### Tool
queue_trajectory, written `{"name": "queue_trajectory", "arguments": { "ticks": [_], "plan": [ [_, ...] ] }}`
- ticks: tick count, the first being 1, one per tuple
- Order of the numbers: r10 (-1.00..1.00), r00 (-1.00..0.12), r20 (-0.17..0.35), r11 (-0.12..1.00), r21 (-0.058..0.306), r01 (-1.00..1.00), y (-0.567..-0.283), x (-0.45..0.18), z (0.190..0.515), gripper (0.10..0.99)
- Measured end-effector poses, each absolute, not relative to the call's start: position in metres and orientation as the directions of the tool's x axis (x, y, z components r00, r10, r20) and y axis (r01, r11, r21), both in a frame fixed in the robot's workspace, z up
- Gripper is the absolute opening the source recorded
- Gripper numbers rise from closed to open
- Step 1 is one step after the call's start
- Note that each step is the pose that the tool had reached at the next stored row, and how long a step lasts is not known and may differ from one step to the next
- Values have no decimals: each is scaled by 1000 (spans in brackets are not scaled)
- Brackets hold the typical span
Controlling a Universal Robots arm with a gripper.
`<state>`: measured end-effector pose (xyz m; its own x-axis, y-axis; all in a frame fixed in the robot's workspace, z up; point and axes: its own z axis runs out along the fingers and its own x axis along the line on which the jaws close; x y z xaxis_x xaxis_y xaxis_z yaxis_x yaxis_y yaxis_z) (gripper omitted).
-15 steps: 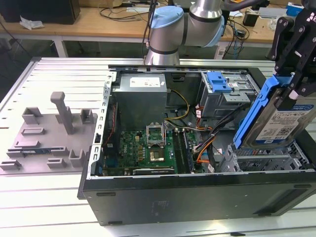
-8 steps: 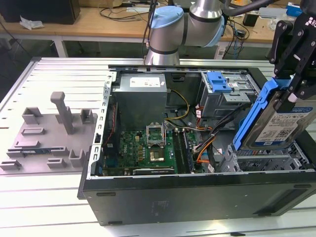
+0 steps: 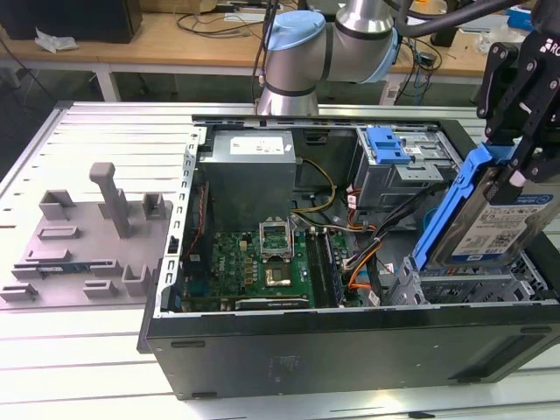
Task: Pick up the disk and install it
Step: 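Insert the disk into the insertion slot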
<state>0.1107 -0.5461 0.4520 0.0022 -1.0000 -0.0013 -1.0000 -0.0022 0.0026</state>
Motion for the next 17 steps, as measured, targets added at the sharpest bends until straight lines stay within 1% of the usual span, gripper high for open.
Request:
{"name": "queue_trajectory", "arguments": {
  "ticks": [17],
  "plan": [
    [-1000,2,-1,-2,3,-1000,-547,111,440,365]
  ]
}}
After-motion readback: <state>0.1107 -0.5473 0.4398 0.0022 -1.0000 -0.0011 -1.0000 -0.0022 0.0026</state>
